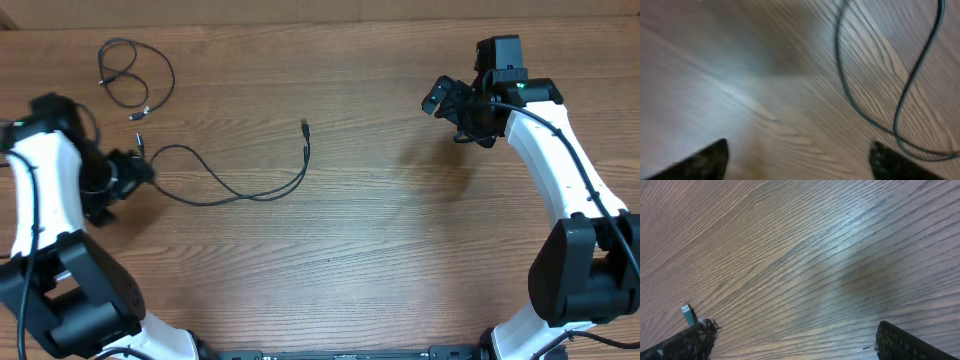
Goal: Untangle cables
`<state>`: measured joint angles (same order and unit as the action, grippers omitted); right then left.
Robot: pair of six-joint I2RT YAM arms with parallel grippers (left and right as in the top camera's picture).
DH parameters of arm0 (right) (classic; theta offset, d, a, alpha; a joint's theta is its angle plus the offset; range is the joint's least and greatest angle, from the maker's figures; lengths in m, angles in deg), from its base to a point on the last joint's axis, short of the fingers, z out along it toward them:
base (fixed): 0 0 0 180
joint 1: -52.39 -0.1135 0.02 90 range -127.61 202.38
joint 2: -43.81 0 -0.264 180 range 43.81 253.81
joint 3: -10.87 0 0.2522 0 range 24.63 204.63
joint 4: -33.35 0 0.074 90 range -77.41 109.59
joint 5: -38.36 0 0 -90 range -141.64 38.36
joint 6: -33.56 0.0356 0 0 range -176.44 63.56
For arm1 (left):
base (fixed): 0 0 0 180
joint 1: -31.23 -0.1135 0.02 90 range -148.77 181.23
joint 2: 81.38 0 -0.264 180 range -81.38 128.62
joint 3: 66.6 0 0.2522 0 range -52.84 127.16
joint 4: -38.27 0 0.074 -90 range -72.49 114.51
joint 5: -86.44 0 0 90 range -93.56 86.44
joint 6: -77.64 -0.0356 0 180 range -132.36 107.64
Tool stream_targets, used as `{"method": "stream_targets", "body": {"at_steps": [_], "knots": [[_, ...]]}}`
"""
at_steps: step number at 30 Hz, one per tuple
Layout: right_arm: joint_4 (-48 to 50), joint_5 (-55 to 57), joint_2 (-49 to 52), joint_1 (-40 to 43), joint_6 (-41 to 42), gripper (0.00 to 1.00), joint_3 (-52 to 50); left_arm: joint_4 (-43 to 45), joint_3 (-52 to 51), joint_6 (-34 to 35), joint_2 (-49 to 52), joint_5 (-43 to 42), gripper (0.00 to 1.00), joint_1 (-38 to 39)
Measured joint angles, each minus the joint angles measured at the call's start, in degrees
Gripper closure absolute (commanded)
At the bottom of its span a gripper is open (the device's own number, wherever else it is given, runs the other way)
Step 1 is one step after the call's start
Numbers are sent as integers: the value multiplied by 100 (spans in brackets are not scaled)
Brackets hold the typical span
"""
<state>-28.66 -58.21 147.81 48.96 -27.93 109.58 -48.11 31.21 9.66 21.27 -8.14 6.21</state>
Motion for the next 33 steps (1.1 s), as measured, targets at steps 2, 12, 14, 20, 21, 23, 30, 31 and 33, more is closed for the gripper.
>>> {"method": "stream_targets", "body": {"at_steps": [2, 12, 14, 20, 21, 23, 30, 31, 33], "knots": [[0, -4, 0, 0, -2, 0, 0, 208, -254, -17, 0, -83, 2, 168], [2, -2, 0, 0, 0, 0, 0, 1812, -1268, 358, 35, -85, 6, 918], [2, -2, 0, 2, 0, 0, 0, 1908, -1344, 516, 136, 122, 8, 1054], [0, -2, 0, 0, -2, 0, 0, 2166, -1397, 905, 474, 955, 12, 1272], [0, -2, 0, 0, 0, 0, 0, 2245, -1397, 953, 516, 1043, 13, 1263], [0, 0, 0, 2, -2, 0, 0, 2426, -1397, 1032, 614, 1178, 17, 1244], [0, -2, 0, 0, -2, 0, 0, 2789, -1392, 1215, 831, 1325, 52, 1141], [2, -2, 0, 0, 0, 0, 0, 2820, -1381, 1255, 852, 1322, 67, 1141], [0, -2, 0, 0, -2, 0, 0, 2857, -1333, 1257, 911, 1325, 89, 1143]]}}
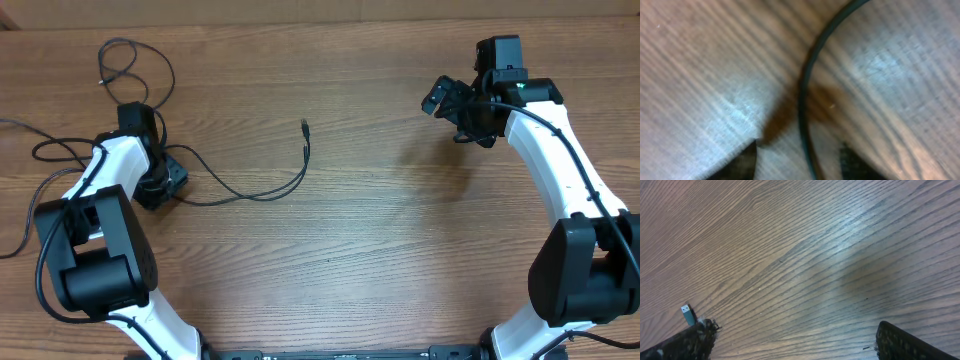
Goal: Untangle cables
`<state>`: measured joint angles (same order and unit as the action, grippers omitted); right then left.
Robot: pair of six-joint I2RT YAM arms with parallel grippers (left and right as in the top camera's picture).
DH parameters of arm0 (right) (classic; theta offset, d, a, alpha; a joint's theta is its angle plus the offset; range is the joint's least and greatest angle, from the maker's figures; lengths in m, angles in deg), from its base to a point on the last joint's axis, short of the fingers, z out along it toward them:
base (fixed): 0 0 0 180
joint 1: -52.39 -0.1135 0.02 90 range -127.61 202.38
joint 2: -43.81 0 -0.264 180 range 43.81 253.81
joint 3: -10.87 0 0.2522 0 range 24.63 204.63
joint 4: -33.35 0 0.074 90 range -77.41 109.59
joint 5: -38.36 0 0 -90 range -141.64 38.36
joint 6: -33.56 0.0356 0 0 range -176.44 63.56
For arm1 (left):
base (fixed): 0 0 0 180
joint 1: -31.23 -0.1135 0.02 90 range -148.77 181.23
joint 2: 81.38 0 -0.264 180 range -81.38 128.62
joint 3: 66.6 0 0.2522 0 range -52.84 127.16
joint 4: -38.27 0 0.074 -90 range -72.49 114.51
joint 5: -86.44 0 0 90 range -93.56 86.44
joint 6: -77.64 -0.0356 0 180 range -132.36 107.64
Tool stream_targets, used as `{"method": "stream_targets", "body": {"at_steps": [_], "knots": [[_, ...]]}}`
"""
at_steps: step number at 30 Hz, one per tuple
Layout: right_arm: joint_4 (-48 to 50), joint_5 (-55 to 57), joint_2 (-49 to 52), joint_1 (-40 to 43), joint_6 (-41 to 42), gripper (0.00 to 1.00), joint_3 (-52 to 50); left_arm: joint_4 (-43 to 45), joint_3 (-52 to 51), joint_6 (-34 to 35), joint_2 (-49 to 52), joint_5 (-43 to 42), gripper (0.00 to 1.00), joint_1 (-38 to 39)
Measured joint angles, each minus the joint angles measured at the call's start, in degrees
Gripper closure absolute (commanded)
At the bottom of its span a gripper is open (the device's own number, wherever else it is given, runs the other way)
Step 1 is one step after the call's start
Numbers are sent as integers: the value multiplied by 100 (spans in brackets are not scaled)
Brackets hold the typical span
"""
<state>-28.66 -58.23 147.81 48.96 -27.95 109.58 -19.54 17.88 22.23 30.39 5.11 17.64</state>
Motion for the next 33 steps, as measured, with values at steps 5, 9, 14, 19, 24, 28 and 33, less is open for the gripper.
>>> {"method": "stream_targets", "body": {"at_steps": [5, 9, 14, 19, 24, 28, 33], "knots": [[0, 2, 0, 2, 2, 0, 0, -203, 98, -2, 87, 68, 96, -17], [0, 2, 0, 0, 0, 0, 0, -863, 101, 142, 114, 278, 95, -170], [2, 0, 0, 0, 2, 0, 0, -1685, 31, 629, 232, 710, 95, -739], [2, 0, 0, 0, 2, 0, 0, -1862, -31, 837, 238, 844, 96, -1467], [2, 0, 0, 2, 2, 0, 0, -2140, -59, 1003, 103, 960, 96, -1836], [0, 0, 0, 0, 4, 0, 0, -2201, -96, 1099, -382, 994, 96, -2052], [-2, 0, 0, 0, 2, 0, 0, -2267, -96, 1185, -1104, 1010, 96, -2743]]}}
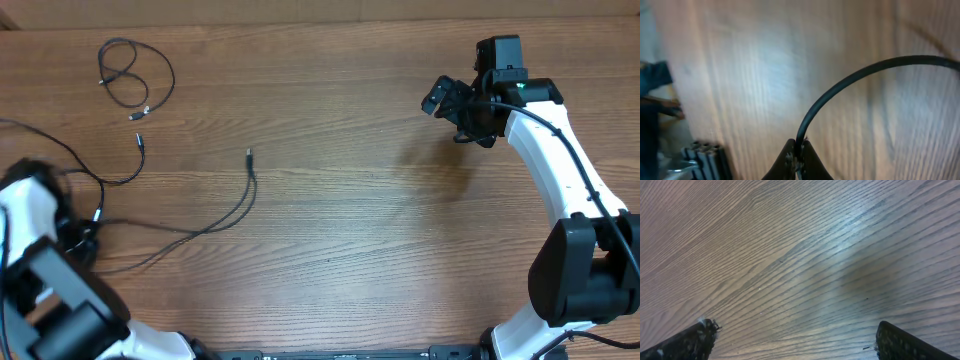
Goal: Untangle cables
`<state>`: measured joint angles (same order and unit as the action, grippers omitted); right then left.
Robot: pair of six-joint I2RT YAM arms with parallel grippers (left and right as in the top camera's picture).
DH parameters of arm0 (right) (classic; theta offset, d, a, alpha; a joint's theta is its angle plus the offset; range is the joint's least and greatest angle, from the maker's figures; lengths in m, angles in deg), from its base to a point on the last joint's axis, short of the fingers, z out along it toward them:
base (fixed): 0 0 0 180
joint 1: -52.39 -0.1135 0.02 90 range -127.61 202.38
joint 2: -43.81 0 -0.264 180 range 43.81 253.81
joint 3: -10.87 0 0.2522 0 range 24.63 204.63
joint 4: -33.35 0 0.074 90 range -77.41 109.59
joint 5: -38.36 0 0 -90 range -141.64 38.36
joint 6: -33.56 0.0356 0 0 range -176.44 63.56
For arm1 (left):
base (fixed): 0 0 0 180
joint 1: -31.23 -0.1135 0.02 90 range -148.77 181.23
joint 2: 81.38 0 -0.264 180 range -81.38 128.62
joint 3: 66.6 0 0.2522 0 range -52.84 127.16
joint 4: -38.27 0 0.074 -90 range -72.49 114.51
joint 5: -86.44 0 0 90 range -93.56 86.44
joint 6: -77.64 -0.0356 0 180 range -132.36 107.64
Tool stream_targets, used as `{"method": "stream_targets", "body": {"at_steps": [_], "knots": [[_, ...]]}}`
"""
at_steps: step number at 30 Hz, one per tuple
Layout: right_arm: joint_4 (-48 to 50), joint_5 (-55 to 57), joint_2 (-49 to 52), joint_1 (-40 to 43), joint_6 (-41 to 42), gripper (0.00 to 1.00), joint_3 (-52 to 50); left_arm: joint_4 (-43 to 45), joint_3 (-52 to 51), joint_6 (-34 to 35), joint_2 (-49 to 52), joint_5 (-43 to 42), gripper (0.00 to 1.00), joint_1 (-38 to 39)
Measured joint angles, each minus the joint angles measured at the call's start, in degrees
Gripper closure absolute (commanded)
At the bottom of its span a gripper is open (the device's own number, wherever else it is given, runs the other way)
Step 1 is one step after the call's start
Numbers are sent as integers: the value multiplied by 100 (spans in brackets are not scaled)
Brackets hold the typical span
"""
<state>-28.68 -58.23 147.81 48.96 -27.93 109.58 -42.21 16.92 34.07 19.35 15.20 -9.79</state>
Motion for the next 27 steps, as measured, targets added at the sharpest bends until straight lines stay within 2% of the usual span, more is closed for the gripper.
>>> {"method": "stream_targets", "body": {"at_steps": [4, 7, 8, 9, 10, 11, 13, 15, 20, 24, 27], "knots": [[2, -2, 0, 2, -2, 0, 0, -35, 0, -7, -442, -24, 94, -614], [2, 0, 0, 0, 0, 0, 0, 26, 0, -136, -645, -190, 75, -861], [4, 2, 0, 0, 0, 0, 0, 42, 0, -205, -669, -264, 65, -868], [-2, 0, 0, 0, -2, 0, 0, 50, 0, -249, -684, -350, 36, -866], [4, 2, 0, 0, -2, 0, 0, 59, 0, -315, -684, -435, 21, -850], [0, 2, 0, 2, -2, 0, 0, 68, 0, -404, -684, -562, 13, -846], [-2, 0, 0, 0, 2, 0, 0, 96, 0, -546, -684, -846, 13, -802], [2, 2, 0, 2, 0, 0, 0, 184, -2, -765, -684, -1220, 18, -752], [0, 0, 0, 0, 2, 0, 0, 369, -2, -1576, -684, -2358, 16, -334], [2, 0, 0, 0, 0, 0, 0, 501, -2, -2210, -684, -3047, 9, 470], [0, 0, 0, 0, 0, 0, 0, 667, -2, -2625, -684, -3289, 9, 1333]]}}
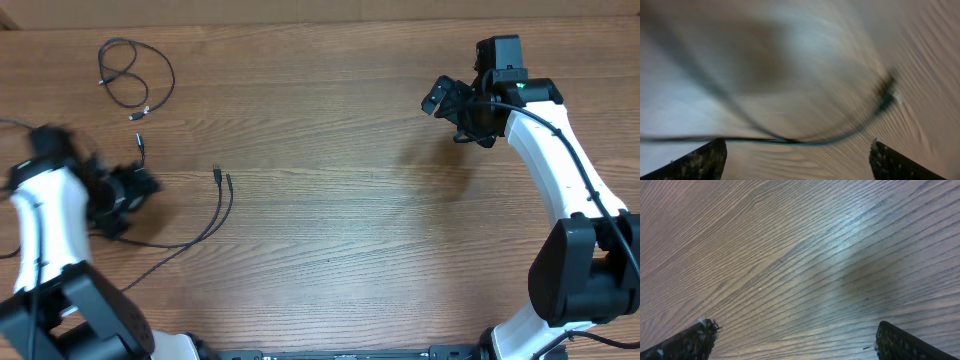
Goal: Untangle cables
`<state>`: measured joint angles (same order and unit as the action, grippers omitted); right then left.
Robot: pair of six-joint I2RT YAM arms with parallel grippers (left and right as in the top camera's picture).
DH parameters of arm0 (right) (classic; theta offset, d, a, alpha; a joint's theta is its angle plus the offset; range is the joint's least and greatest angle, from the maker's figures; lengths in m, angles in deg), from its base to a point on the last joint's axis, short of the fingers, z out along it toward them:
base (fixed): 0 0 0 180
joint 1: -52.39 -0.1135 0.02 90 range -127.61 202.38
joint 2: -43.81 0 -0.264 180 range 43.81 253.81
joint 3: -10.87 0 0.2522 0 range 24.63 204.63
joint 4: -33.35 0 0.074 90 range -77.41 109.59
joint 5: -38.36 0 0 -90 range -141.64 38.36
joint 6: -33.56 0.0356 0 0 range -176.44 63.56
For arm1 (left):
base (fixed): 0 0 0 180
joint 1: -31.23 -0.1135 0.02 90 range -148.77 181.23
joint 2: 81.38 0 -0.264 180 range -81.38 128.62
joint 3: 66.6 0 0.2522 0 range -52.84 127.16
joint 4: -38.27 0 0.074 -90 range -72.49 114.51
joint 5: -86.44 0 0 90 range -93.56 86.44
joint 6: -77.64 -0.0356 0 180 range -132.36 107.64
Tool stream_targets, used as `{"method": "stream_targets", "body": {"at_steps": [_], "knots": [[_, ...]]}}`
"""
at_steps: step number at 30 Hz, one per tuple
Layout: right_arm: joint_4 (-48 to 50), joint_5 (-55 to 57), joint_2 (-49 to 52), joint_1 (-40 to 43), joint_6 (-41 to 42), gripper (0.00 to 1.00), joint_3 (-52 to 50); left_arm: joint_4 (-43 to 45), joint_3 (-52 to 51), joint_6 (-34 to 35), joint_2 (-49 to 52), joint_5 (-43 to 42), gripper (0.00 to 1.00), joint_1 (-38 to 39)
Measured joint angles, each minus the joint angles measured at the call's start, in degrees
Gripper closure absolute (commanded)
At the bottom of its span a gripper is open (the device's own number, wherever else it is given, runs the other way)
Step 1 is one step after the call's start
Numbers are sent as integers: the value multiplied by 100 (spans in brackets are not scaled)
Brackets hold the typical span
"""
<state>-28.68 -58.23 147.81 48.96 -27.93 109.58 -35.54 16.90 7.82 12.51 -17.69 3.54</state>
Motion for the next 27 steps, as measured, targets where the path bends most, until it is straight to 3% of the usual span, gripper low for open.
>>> {"method": "stream_targets", "body": {"at_steps": [5, 11, 12, 13, 18, 27], "knots": [[0, 0, 0, 0, -2, 0, 0, 256, 15, -326, 0, -76, 10, 1388], [26, -20, 0, 0, 20, 0, 0, 319, 144, -367, -363, 538, 15, 2529], [72, -52, 0, 0, 44, 0, 0, 352, 146, -367, -555, 664, 12, 2708], [125, -98, 0, 0, 76, 0, 0, 382, 153, -365, -774, 800, 0, 2874], [275, -437, 0, 0, 151, 0, 0, 457, 273, -328, -2004, 1578, 0, 3818], [339, -772, 0, 0, 173, 0, 0, 457, 341, -326, -2494, 2041, 0, 4347]]}}
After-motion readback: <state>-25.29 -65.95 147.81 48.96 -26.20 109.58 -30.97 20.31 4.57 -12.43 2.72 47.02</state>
